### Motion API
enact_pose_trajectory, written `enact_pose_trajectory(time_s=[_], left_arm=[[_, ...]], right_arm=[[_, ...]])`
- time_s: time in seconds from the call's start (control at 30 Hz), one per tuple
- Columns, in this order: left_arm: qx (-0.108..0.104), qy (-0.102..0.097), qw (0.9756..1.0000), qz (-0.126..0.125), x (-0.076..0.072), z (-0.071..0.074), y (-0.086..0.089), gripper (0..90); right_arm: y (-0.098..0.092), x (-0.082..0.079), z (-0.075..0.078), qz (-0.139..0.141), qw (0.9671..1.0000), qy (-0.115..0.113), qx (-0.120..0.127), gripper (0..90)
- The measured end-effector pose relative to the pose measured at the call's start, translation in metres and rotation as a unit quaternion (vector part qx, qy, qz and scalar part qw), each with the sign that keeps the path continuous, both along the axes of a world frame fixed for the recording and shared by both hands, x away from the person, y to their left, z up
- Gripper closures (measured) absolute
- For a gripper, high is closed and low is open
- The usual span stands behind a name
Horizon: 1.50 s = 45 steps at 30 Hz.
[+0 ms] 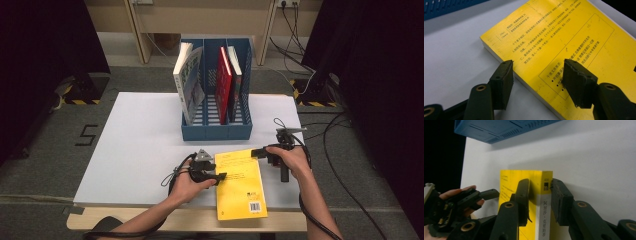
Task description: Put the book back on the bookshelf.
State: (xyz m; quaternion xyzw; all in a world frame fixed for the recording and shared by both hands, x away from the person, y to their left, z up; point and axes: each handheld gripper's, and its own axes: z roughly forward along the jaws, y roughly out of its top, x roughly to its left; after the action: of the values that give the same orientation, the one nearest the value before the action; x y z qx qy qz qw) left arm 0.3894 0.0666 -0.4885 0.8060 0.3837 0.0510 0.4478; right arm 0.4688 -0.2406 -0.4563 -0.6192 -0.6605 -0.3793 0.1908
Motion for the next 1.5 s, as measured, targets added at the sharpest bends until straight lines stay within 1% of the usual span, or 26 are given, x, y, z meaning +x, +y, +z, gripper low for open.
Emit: enact_pose_trajectory(time_s=[0.03, 0.07, 0.1, 0.13, 0.2, 0.23, 0.33, 0.43, 0.53, 0.63, 0.73, 0.77, 0.83, 0.97, 1.0, 1.03, 1.1, 1.13, 1.2, 1.27, 1.33, 1.37, 1.43, 1.5], left_arm=[[0.002, 0.0, 1.0, -0.001, 0.0, 0.0004, 0.0005, 41.0], [0.001, -0.002, 1.0, -0.001, 0.0, 0.0002, 0.0005, 40.9], [0.001, -0.003, 1.0, 0.0, 0.0002, 0.0005, 0.0008, 40.9], [0.001, -0.003, 1.0, 0.0, 0.0002, 0.0006, 0.0008, 40.9], [0.002, -0.004, 1.0, 0.0, -0.0001, 0.0004, 0.0006, 40.9], [0.002, -0.004, 1.0, 0.001, -0.0002, 0.0003, 0.0006, 40.8], [0.003, -0.007, 1.0, 0.001, -0.0005, -0.0001, 0.0002, 40.8], [0.005, -0.009, 0.9999, -0.001, -0.0008, -0.0001, -0.0001, 40.9], [0.005, -0.01, 0.9999, 0.0, -0.0009, -0.0005, -0.0001, 40.9], [0.004, -0.01, 0.9999, 0.001, -0.0011, -0.0006, -0.0001, 41.0], [0.003, -0.012, 0.9999, 0.002, -0.0016, -0.001, -0.0005, 41.5], [0.003, -0.012, 0.9999, 0.002, -0.0017, -0.001, -0.0005, 41.6], [0.003, -0.013, 0.9999, 0.003, -0.0018, -0.0011, -0.0006, 41.7], [0.001, -0.014, 0.9999, 0.004, -0.0021, -0.0015, -0.0012, 41.8], [0.001, -0.015, 0.9999, 0.004, -0.0022, -0.0016, -0.0013, 41.8], [0.002, -0.015, 0.9999, 0.004, -0.0023, -0.0016, -0.0012, 41.7], [0.001, -0.015, 0.9999, 0.004, -0.0023, -0.0016, -0.001, 41.8], [0.001, -0.015, 0.9999, 0.004, -0.0023, -0.0017, -0.0009, 41.7], [0.002, -0.015, 0.9999, 0.003, -0.0022, -0.0015, -0.0002, 41.7], [-0.003, -0.013, 0.9999, 0.004, -0.002, -0.0018, 0.0004, 41.7], [-0.005, -0.013, 0.9999, 0.004, -0.002, -0.0015, 0.0015, 41.8], [-0.005, -0.018, 0.9998, 0.002, -0.0021, -0.0009, 0.0023, 41.7], [-0.007, -0.02, 0.9998, 0.002, -0.0018, 0.0004, 0.0039, 41.8], [-0.018, -0.021, 0.9996, 0.003, -0.001, 0.0018, 0.0061, 42.4]], right_arm=[[0.0006, 0.0, 0.0015, -0.001, 1.0, 0.0, 0.007, 71.5], [0.0002, 0.0003, 0.0032, 0.002, 1.0, -0.002, 0.008, 71.9], [0.0015, 0.0004, 0.0058, 0.001, 0.9999, 0.003, 0.014, 71.9], [0.0022, 0.0006, 0.0072, 0.002, 0.9999, 0.0, 0.011, 71.9], [0.0043, 0.001, 0.0086, 0.003, 1.0, 0.001, 0.005, 71.3], [0.0044, 0.0014, 0.0082, 0.006, 1.0, -0.002, 0.002, 70.9], [0.0041, 0.002, 0.0061, 0.006, 1.0, 0.0, -0.001, 70.0], [0.0039, 0.0023, 0.0046, 0.003, 1.0, 0.009, 0.002, 69.3], [0.003, 0.0025, 0.0037, 0.003, 0.9999, 0.011, 0.004, 69.0], [0.0032, 0.002, 0.0025, -0.001, 0.9999, 0.01, 0.011, 68.3], [0.0022, 0.0008, 0.0023, 0.0, 0.9997, 0.02, 0.012, 67.0], [0.0017, 0.0006, 0.002, 0.001, 0.9998, 0.019, 0.011, 66.7], [0.0018, 0.0, 0.0013, 0.001, 0.9996, 0.02, 0.02, 64.9], [0.0023, -0.0001, 0.001, 0.003, 0.9997, 0.02, 0.013, 64.7], [0.0028, -0.0002, 0.0008, 0.006, 0.9998, 0.017, 0.003, 65.2], [0.0034, -0.0003, 0.0003, 0.004, 0.9998, 0.017, 0.005, 67.0], [0.0029, -0.0004, 0.0001, 0.005, 0.9998, 0.018, 0.0, 68.5], [0.0021, -0.0005, -0.0008, 0.002, 0.9999, 0.015, 0.005, 69.2], [0.0015, -0.0006, -0.0006, 0.006, 0.9999, 0.012, 0.005, 70.3], [0.0008, -0.0006, -0.0002, 0.002, 0.9998, 0.016, 0.014, 71.8], [0.001, 0.0002, 0.0019, 0.002, 0.9997, 0.019, 0.014, 73.0], [0.0008, 0.0006, 0.0032, 0.002, 0.9995, 0.023, 0.02, 73.9], [0.0, 0.0012, 0.0048, 0.004, 0.9989, 0.023, 0.04, 75.4], [0.0013, 0.0016, 0.0069, 0.005, 0.9989, 0.02, 0.042, 75.7]])
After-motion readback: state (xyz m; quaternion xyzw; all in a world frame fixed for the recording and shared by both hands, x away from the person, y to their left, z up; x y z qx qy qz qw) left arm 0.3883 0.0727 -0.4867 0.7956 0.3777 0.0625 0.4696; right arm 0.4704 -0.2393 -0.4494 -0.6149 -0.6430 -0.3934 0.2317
